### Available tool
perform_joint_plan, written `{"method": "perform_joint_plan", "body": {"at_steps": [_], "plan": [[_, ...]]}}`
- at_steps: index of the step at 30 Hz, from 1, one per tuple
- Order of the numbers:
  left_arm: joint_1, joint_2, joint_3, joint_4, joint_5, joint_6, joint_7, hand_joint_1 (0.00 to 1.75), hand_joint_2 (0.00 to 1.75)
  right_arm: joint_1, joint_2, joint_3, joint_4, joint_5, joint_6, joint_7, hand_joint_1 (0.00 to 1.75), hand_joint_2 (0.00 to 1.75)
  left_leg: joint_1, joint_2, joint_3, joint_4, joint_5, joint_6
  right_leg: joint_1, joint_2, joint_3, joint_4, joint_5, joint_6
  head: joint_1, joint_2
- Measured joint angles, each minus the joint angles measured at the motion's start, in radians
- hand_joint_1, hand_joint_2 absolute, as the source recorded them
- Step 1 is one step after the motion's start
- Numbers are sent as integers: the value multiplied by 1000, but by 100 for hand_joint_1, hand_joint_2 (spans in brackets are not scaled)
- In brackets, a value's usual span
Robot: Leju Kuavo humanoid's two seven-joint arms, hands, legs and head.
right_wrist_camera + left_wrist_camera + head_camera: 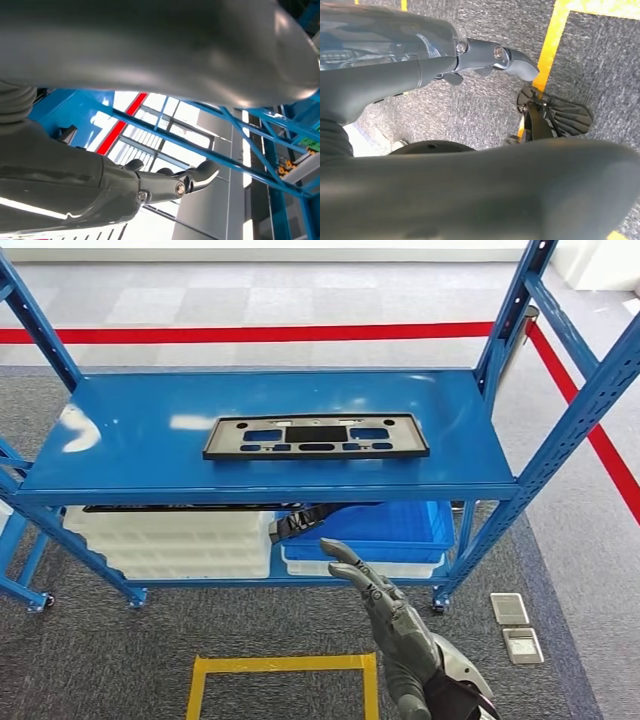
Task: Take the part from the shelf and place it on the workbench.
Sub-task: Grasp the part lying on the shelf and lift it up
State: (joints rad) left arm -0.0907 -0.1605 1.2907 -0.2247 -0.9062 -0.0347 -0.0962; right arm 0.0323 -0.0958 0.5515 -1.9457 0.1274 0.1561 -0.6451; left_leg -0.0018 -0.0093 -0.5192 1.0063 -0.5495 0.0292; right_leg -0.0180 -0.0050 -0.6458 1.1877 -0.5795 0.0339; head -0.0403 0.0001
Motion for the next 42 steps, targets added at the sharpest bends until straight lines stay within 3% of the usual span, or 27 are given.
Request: {"method": "perform_joint_plan", "body": {"at_steps": [2, 3, 7, 9, 11, 12, 13, 14, 16, 18, 20, 23, 24, 26, 27, 28, 29, 31, 32, 34, 37, 39, 42], "plan": [[1, 1, 1, 0, 1, -1, 4, 0, 0, 9, 0, 17, -5, 8, -9, 4, 0, 0, -3, -1, 13, 5, -16, -11, 1, 1, 45, -106, 52, -5, 0, 0], [1, 2, 2, 0, 2, -3, 5, 0, 0, 11, 0, 24, -7, 10, -12, 4, 0, 0, -5, 0, 15, 7, -21, -16, 3, 3, 55, -129, 55, -10, -1, 0], [-3, 6, 3, 0, 2, -8, 6, 0, 0, 15, 0, 42, -12, 14, -34, 5, 0, 0, -4, 0, 14, 18, -38, -29, 0, 4, 61, -138, 41, -34, 0, 0], [-5, 8, 3, 0, 0, -9, 5, 0, 0, 16, 0, 46, -14, 18, -53, 4, 0, 0, 0, 1, -23, 94, -77, -41, -4, -1, 67, -140, 36, -43, -1, 0], [-4, 8, 3, 0, -4, -10, 5, 0, 0, 17, -1, 46, -15, 20, -69, 4, 0, 0, 6, 1, -102, 232, -127, -51, -4, -4, 72, -140, 29, -48, -1, 0], [-4, 8, 3, 0, -6, -9, 5, 0, 0, 18, -2, 46, -15, 19, -74, 4, 0, 0, 8, 1, -136, 283, -134, -54, -4, -4, 76, -140, 26, -48, -1, 0], [-3, 8, 3, 0, -8, -8, 4, 0, 0, 18, -2, 45, -15, 15, -77, 4, 0, 0, 9, 1, -154, 300, -121, -54, -4, -4, 82, -140, 21, -47, -1, 0], [-2, 8, 3, 0, -9, -7, 3, 0, 0, 18, -3, 44, -15, 9, -79, 3, 0, 0, 10, 1, -152, 276, -89, -52, -4, -3, 90, -140, 16, -46, -1, 0], [-2, 8, 3, 0, -11, -3, 2, 0, 0, 17, -5, 38, -15, -4, -78, 1, 0, 0, 8, 2, -108, 152, -3, -42, -4, -2, 109, -141, 5, -41, -1, 0], [-3, 8, 3, 0, -12, 1, 1, 0, 0, 15, -7, 31, -15, -14, -75, 0, 0, 0, 1, 3, -73, 61, 35, -29, -4, -2, 117, -142, -3, -33, -2, 0], [-5, 8, 3, 0, -13, 3, 2, 0, 0, 14, -9, 25, -15, -19, -72, -1, 0, 0, -4, 3, -67, 41, 27, -20, -4, -2, 118, -147, -5, -22, -2, 0], [-3, 7, 2, 0, -16, 4, 2, 0, 0, 9, -11, 20, -15, -23, -69, -1, 0, 0, 3, 3, -48, 16, 27, -9, -4, -2, 118, -130, -21, -7, -1, 0], [-4, 7, 2, 0, -17, 4, 2, 0, 0, 7, -12, 18, -15, -24, -68, -1, 0, 0, 5, 4, -40, 8, 28, -5, -3, -1, 101, -92, -41, -5, -1, 0], [-6, 6, 2, 1, -19, 3, 2, 0, 0, 5, -15, 14, -12, -25, -64, -1, 0, 0, 4, 5, -30, 5, 22, 1, -3, 0, 33, 27, -89, -4, -1, 0], [-6, 6, 2, 1, -18, 2, 3, 0, 0, 5, -17, 12, -10, -25, -62, 0, 0, 0, 3, 5, -26, 5, 18, 3, -2, 0, -3, 80, -101, -4, -1, 0], [-5, 6, 2, 2, -18, 2, 3, 0, 0, 6, -19, 11, -7, -25, -60, 0, 0, 0, 2, 5, -21, 5, 14, 3, -2, 0, -24, 102, -93, -3, -1, 0], [-4, 5, 2, 2, -18, 2, 3, 0, 0, 6, -20, 9, -5, -25, -59, 0, 0, 0, 2, 4, -14, 5, 8, 2, -2, 1, -27, 87, -65, -2, 0, 0], [-3, 5, 1, 3, -18, 2, 3, 0, 0, 5, -21, 6, -3, -25, -58, 0, 0, 0, 2, 3, 5, 6, -7, -5, -2, 1, 14, -27, 18, -4, -1, 0], [-4, 5, 1, 3, -19, 1, 3, 0, 0, 5, -21, 5, -2, -25, -58, 0, 0, 0, 0, 2, 12, 8, -14, -10, -1, 1, 37, -83, 44, -6, -1, 0], [-6, 5, 1, 3, -19, 1, 1, 0, 0, 6, -22, 4, 0, -25, -57, 1, 0, 0, -2, 2, 17, 9, -25, -20, 2, 4, 58, -132, 51, -16, -1, 0], [-11, 5, 0, 3, -19, -1, -1, 0, 0, 7, -23, 3, 1, -25, -54, 1, 0, 0, -1, 2, 22, 9, -36, -32, 1, 6, 63, -138, 41, -33, -2, 0], [-13, 5, -1, 3, -19, -3, -4, 0, 0, 6, -23, 3, 1, -24, -53, 1, 0, 0, 2, 2, -2, 64, -65, -43, -5, 3, 72, -141, 35, -43, -3, 0], [-10, 4, -2, 3, -20, -5, -5, 0, 0, 7, -23, 3, 1, -24, -51, 1, 0, 0, 9, 3, -118, 260, -127, -58, -5, 0, 89, -141, 18, -48, -5, 0]]}}
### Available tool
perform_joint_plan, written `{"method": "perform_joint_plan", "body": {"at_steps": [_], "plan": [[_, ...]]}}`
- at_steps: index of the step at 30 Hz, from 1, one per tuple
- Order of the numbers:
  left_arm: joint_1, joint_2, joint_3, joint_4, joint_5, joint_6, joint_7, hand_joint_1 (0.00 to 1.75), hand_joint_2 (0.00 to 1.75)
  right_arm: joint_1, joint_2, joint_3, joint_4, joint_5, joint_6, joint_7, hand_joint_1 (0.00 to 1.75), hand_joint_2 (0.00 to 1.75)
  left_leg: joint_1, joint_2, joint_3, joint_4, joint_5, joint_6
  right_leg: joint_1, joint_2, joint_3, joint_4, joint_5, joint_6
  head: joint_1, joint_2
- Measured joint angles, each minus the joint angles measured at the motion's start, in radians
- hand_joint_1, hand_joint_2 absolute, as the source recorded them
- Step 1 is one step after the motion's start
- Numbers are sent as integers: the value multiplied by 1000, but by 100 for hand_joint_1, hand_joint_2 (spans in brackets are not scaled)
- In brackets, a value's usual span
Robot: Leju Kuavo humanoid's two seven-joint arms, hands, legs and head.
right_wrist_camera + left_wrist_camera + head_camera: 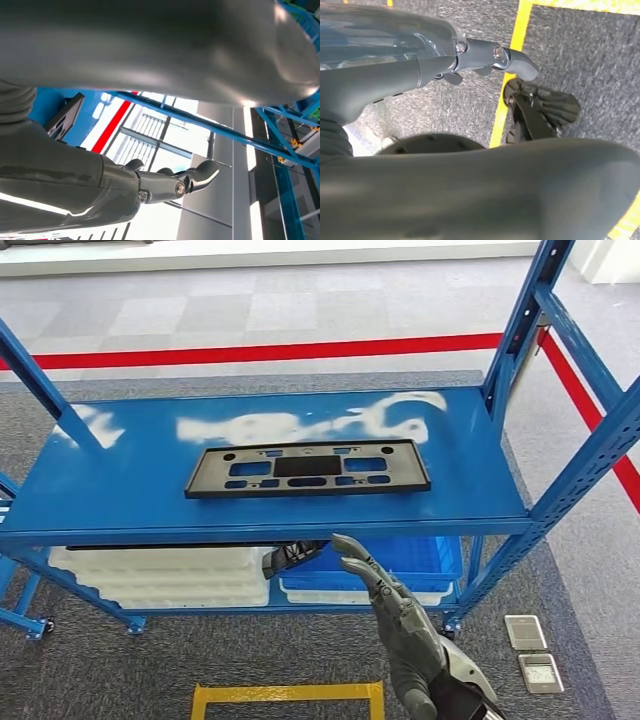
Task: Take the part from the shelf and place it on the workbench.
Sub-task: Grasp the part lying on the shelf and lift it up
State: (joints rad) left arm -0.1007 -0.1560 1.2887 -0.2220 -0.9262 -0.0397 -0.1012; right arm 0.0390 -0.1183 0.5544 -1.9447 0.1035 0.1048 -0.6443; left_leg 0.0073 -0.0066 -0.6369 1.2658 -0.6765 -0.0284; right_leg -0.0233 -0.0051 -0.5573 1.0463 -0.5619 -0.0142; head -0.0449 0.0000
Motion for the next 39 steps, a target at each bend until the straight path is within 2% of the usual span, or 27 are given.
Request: {"method": "perform_joint_plan", "body": {"at_steps": [1, 2, 4, 5, 6, 8, 10, 12, 13, 15, 16, 17, 18, 20, 21, 22, 25, 27, 28, 30, 31, 32, 33, 35, 36, 37, 39], "plan": [[2, 0, 0, 0, 0, 0, 0, 0, 0, 1, 0, 0, 0, 0, 0, 0, 0, 0, 1, 0, -30, 37, 2, -1, 0, 0, 8, 0, -7, 1, 0, 0], [4, 0, 0, 0, 0, 0, 0, 0, 0, 1, 0, 0, 0, 1, 0, 0, 0, 0, 1, 0, -43, 36, 26, 0, 0, 1, 19, 0, -14, 2, 0, 0], [6, 0, -1, 0, -1, 0, 0, 0, 0, 1, 0, 0, 0, 2, 0, 0, 0, 0, -2, 0, -20, -68, 119, 11, 0, 1, 44, -1, -31, 5, 0, 0], [6, 0, -1, 0, -1, 0, 0, 0, 0, 0, 0, 0, 0, 2, 0, 0, 0, 0, -6, 1, -1, -125, 157, 20, 1, 1, 55, -2, -40, 9, 0, 0], [6, 1, -1, 0, -2, 0, 0, 0, 0, 0, 1, -1, 0, 3, 1, 0, 0, 0, -11, 1, 16, -171, 177, 31, 1, 2, 62, -4, -46, 13, 0, 0], [5, 1, -2, 0, -2, 1, 0, 0, 0, 1, 1, -1, 0, 3, 1, 0, 0, 0, -19, 2, 29, -205, 170, 46, 0, 3, 68, -9, -47, 27, 0, 0], [6, 1, -2, 0, -2, 1, 0, 0, 0, 1, 1, -2, 0, 3, 1, 0, 0, 0, -16, 1, 45, -227, 162, 54, -1, 2, 74, -4, -41, 39, 0, 0], [7, 2, -3, 0, -2, 1, 0, 0, 0, -1, 1, -4, 0, 3, 2, 0, 0, 0, -11, -1, 72, -246, 159, 62, 0, 2, 61, 41, -57, 47, 1, 0], [6, 1, -3, 0, -2, 1, 0, 0, 0, -2, 0, -6, 0, 3, 2, 0, 0, 0, -9, -1, 84, -252, 156, 65, 0, 2, 36, 86, -77, 49, 1, 0], [6, 0, -3, 0, -4, 1, 0, 0, 0, 1, -1, -9, 0, 5, 2, 0, 0, 0, -9, -1, 97, -254, 146, 68, 1, 4, -41, 197, -122, 50, 2, 0], [7, -1, -4, 0, -6, 2, 0, 0, 0, 4, -1, -10, 1, 8, 1, 2, 0, 0, -9, -1, 103, -253, 140, 68, 1, 4, -74, 231, -129, 52, 2, 0], [8, -1, -4, 0, -7, 4, 1, 0, 0, 6, -2, -12, 1, 12, 1, 4, 0, 0, -9, -1, 112, -253, 134, 67, 2, 4, -94, 235, -116, 53, 2, 0], [9, -2, -4, 0, -9, 6, 1, 0, 0, 8, -3, -15, 1, 16, 0, 8, 0, 0, -9, -1, 122, -253, 126, 64, 2, 4, -96, 204, -82, 53, 2, 0], [9, -3, -4, 0, -9, 9, 0, 0, 0, 9, -5, -20, 4, 29, -5, 27, 0, 0, -9, -2, 144, -253, 109, 56, 3, 3, -71, 90, 10, 50, 2, 0], [8, -4, -4, 0, -9, 11, 1, 0, 0, 8, -7, -23, 9, 39, -7, 44, 0, 0, -10, -2, 150, -251, 102, 51, 5, 3, -60, 47, 32, 45, 2, 0], [7, -5, -4, 0, -9, 13, 2, 0, 0, 8, -10, -25, 15, 51, -9, 63, 0, 0, -11, -1, 153, -250, 96, 46, 7, 2, -56, 23, 44, 39, 2, 0], [4, -7, -5, 1, -10, 21, 8, 0, 0, 1, -27, -28, 39, 100, -19, 128, 0, 0, -11, 0, 158, -242, 86, 30, 8, 1, -54, 16, 44, 18, 2, 0], [2, -10, -5, 2, -11, 26, 15, 0, 0, -15, -40, -28, 64, 131, -24, 176, 0, 0, -9, 0, 144, -203, 69, 21, 3, 1, -46, 13, 42, 10, 1, 0], [1, -12, -5, 2, -11, 29, 19, 0, 0, -25, -47, -27, 79, 144, -24, 199, 0, 0, -7, 0, 120, -159, 48, 15, 0, 0, -44, 12, 40, 6, 0, 0], [2, -15, -5, 2, -13, 32, 26, 0, 0, -45, -61, -22, 114, 165, -24, 237, 0, 0, -1, 0, 48, -38, -3, 3, 0, -1, -43, 12, 35, 2, 0, 0], [3, -16, -5, 2, -14, 34, 29, 0, 0, -54, -68, -19, 131, 173, -24, 253, 0, 0, 1, 0, 16, 7, -15, 0, 1, -1, -42, 12, 33, 1, 0, 0], [5, -18, -5, 2, -15, 36, 32, 0, 0, -63, -74, -14, 148, 180, -24, 270, 0, 0, 1, 0, -2, 22, -9, 0, 1, 0, -39, 12, 31, 2, 0, 0], [7, -20, -5, 3, -16, 38, 35, 0, 0, -75, -79, -8, 164, 188, -24, 290, 0, 0, 1, 0, -3, -1, 19, 2, 2, 0, -35, 12, 28, 2, 0, 0], [8, -23, -5, 3, -17, 40, 42, 0, 0, -109, -88, 12, 196, 213, -26, 336, 0, 0, -2, 1, 30, -117, 106, 13, 2, 1, -26, 11, 23, 4, 0, 0], [7, -24, -5, 3, -17, 41, 45, 0, 0, -131, -91, 26, 213, 228, -29, 357, 0, 0, -6, 2, 45, -167, 129, 21, 2, 1, -23, 10, 22, 7, 0, 0], [6, -26, -5, 3, -18, 42, 48, 0, 0, -153, -93, 41, 231, 242, -33, 374, 0, 0, -10, 2, 53, -201, 138, 30, 2, 2, -23, 10, 21, 11, 0, 0], [5, -31, -5, 3, -20, 45, 53, 0, 0, -195, -94, 75, 265, 261, -41, 397, 0, 0, -16, 3, 52, -219, 138, 39, 2, 2, -24, 9, 18, 21, 0, 0]]}}
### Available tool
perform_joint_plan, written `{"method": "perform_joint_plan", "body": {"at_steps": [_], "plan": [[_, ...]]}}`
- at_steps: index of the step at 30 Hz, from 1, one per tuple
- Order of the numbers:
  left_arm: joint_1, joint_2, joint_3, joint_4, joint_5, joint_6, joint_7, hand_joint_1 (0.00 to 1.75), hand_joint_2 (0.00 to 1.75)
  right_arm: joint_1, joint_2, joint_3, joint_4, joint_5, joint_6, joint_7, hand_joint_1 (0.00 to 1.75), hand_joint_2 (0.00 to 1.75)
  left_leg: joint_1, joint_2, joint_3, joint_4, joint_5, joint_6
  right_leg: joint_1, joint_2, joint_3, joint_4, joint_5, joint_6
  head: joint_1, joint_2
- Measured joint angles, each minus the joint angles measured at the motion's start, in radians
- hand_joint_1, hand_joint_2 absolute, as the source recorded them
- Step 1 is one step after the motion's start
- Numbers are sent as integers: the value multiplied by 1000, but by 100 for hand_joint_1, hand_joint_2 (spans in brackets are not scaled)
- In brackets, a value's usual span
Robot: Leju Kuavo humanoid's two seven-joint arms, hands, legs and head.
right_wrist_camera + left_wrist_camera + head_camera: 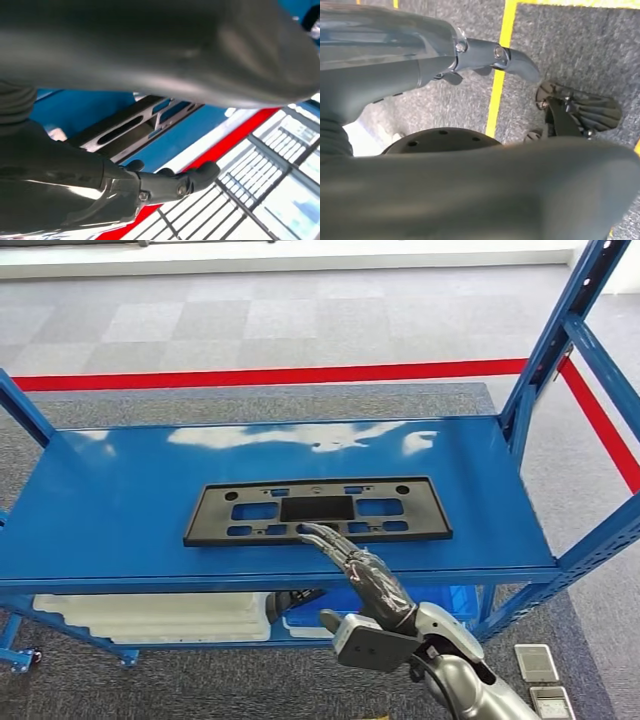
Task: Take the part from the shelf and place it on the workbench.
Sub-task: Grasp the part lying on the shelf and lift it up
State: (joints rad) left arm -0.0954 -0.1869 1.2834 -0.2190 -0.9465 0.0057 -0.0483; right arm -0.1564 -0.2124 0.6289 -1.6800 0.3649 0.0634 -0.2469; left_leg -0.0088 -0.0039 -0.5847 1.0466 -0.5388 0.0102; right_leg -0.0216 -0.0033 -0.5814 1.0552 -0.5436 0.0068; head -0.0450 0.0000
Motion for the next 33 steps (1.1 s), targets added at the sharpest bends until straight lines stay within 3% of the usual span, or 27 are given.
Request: {"method": "perform_joint_plan", "body": {"at_steps": [4, 8, 12, 18, 27, 31, 33], "plan": [[1, -12, -1, 2, -7, 3, 4, 0, 0, -66, 0, 55, 50, 61, -44, 24, 0, 0, 3, -2, 6, -14, 20, -20, 4, 0, 10, -9, -3, -11, 1, 0], [-3, -29, -5, 5, -26, 2, 15, 0, 0, -157, 15, 133, 107, 288, -170, 70, 0, 0, 3, -2, 7, -14, 17, -14, 4, 3, 16, -19, 1, -3, 1, 0], [-6, -44, -15, 6, -43, 3, 26, 0, 0, -237, 53, 214, 167, 404, -216, 99, 0, 0, 2, -2, 8, -13, 15, -10, 3, 3, 18, -23, 1, 5, 1, 0], [-7, -59, -24, 6, -51, 13, 35, 0, 0, -302, 95, 281, 246, 439, -222, 110, 0, 0, 3, -2, 9, -13, 15, -9, 4, 2, 18, -23, 0, 7, 1, 0], [-5, -70, -24, 6, -40, 21, 35, 0, 0, -305, 87, 310, 305, 449, -231, 121, 0, 0, 5, -2, 11, -14, 15, -9, 5, 2, 18, -23, 0, 7, 1, 0], [-3, -70, -24, 6, -43, 24, 43, 0, 0, -269, 74, 308, 330, 488, -252, 145, 0, 175, 5, -2, 11, -14, 15, -9, 6, 2, 19, -23, 0, 7, 1, 0], [-2, -70, -24, 6, -49, 24, 49, 0, 0, -242, 65, 299, 349, 525, -271, 163, 0, 175, 5, -2, 11, -14, 15, -10, 6, 2, 19, -23, -1, 8, 1, 0]]}}
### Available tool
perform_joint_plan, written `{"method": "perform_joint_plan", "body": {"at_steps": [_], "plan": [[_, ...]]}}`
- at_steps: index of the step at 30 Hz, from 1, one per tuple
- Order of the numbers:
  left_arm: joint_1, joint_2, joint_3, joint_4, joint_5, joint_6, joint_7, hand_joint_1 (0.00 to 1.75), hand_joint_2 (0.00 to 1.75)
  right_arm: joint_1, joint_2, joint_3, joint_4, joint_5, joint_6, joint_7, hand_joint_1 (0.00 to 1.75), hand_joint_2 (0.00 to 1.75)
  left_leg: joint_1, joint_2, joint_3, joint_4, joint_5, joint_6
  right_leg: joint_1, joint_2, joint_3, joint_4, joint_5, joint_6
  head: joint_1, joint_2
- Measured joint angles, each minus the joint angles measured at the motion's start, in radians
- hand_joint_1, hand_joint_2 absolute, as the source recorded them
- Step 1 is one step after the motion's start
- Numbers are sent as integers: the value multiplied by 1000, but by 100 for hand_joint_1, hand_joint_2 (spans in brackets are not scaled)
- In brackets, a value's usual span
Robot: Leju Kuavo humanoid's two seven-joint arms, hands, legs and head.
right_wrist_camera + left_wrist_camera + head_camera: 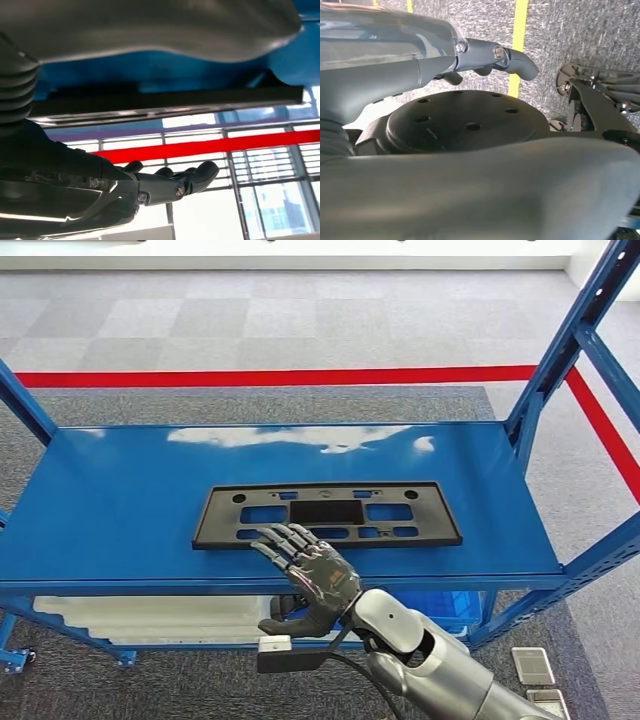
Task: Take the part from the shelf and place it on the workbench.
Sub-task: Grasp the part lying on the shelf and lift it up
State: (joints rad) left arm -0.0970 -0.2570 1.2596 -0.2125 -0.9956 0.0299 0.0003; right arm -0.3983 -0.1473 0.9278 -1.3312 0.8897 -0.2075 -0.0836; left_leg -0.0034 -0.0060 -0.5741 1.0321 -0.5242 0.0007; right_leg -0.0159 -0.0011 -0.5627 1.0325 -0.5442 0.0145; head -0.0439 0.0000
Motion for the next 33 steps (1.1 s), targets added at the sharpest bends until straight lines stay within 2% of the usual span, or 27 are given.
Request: {"method": "perform_joint_plan", "body": {"at_steps": [8, 14, 19, 26, 33], "plan": [[1, 2, -6, 0, -26, -4, -9, 0, 0, 49, 4, -79, 139, 153, -110, 77, 0, 175, -1, 0, 0, 0, 0, 0, 0, 0, 0, 0, 0, 0, 0, 0], [3, 7, -25, 0, -46, 1, -15, 0, 0, 51, 29, -168, 240, 240, -189, 98, 0, 175, 0, 0, 1, 0, 0, 0, 0, 0, 1, 0, 0, 0, 0, 0], [6, 11, -31, 0, -55, 16, -13, 0, 0, 70, 40, -223, 269, 298, -245, 107, 0, 175, 0, 0, 1, 0, 0, 0, 0, 0, 1, 0, 0, 0, 0, 0], [7, 14, -32, 0, -53, 22, -20, 0, 0, 103, 49, -264, 214, 311, -250, 84, 0, 175, 0, 0, 1, 0, 0, 0, 0, 0, 2, 0, 0, 0, 0, 0], [7, 14, -32, 0, -40, 12, -38, 0, 0, 105, 51, -271, 141, 248, -207, 45, 0, 175, -1, 0, 2, 0, 0, 0, 0, 0, 2, 0, 0, 1, 0, 0]]}}
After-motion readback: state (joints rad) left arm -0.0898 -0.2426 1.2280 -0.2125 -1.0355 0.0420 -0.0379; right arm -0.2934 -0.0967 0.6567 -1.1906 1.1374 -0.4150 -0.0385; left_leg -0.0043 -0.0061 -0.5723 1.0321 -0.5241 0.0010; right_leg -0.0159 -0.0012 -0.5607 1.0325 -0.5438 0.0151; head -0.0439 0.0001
